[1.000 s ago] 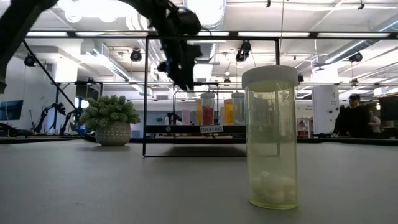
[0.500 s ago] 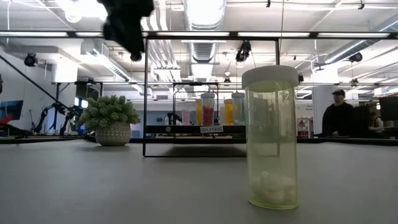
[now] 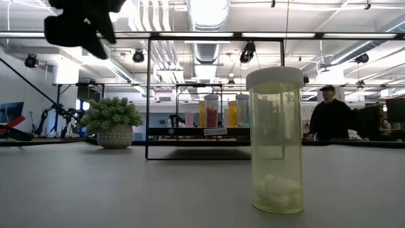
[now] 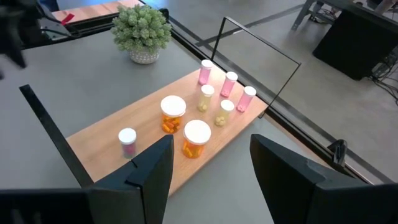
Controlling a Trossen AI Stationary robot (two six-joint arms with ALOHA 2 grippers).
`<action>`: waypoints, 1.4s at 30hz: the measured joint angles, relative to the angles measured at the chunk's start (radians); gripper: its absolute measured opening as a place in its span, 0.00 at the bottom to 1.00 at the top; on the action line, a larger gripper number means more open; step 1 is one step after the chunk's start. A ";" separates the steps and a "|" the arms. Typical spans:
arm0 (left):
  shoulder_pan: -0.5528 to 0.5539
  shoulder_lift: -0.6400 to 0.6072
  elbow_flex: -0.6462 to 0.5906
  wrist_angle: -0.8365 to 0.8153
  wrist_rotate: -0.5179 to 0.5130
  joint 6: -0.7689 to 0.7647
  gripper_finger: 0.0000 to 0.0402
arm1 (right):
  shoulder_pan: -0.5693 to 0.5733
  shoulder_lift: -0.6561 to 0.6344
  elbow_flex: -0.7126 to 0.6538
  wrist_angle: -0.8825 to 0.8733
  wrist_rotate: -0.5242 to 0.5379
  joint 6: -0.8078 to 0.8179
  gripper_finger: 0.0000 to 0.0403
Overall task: Pick and place medicine bottles onto shelf by color
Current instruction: Put the yellow pill bottle aligned with the other yellow pill bottles on the shelf
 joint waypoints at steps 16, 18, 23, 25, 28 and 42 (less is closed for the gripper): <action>-0.194 0.424 0.274 0.322 -0.079 -0.066 0.43 | 0.000 0.000 0.000 0.000 0.000 0.000 0.50; -0.208 0.463 0.314 0.323 -0.108 -0.060 0.43 | 0.000 0.000 0.000 0.001 0.000 0.000 0.50; -0.229 0.553 0.389 0.362 -0.181 0.043 0.43 | 0.000 0.000 0.000 0.001 0.000 0.000 0.50; -0.237 0.581 0.404 0.411 -0.207 0.095 0.43 | 0.000 0.000 0.000 0.001 0.000 0.000 0.50; -0.251 0.617 0.413 0.493 -0.242 0.164 0.43 | 0.000 0.000 0.000 0.002 0.000 0.000 0.50; -0.291 0.746 0.435 0.691 -0.254 0.465 0.43 | 0.000 0.000 0.000 0.011 0.000 0.000 0.50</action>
